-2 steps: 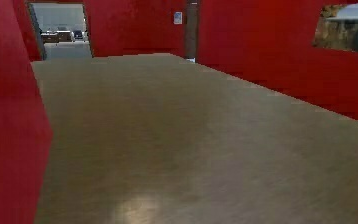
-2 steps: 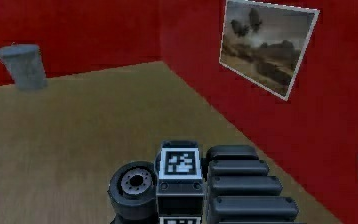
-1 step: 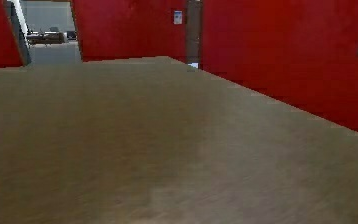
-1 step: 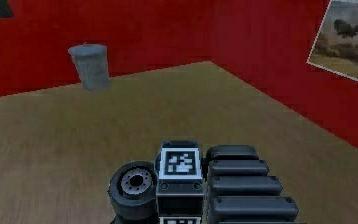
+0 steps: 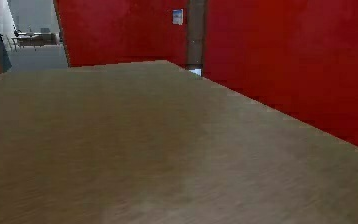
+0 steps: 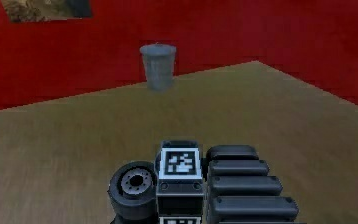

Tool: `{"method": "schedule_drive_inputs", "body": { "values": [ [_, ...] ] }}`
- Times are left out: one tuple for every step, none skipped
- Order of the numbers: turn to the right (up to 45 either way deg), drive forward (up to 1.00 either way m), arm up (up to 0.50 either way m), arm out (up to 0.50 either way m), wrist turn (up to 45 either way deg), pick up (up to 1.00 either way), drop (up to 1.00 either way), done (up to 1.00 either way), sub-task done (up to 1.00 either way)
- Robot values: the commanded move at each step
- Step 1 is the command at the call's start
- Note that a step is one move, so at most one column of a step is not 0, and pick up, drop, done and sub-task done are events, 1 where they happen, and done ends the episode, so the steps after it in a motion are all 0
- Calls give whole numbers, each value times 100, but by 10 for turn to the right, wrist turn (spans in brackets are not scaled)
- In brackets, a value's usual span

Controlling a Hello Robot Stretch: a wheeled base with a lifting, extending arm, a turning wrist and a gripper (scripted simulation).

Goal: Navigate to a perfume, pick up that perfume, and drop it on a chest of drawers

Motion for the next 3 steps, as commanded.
{"method": "schedule_drive_inputs", "body": {
  "values": [
    [0,100,0,0,0,0,0,0,0],
    [0,100,0,0,0,0,0,0,0],
    [30,0,0,0,0,0,0,0,0]
  ]
}}
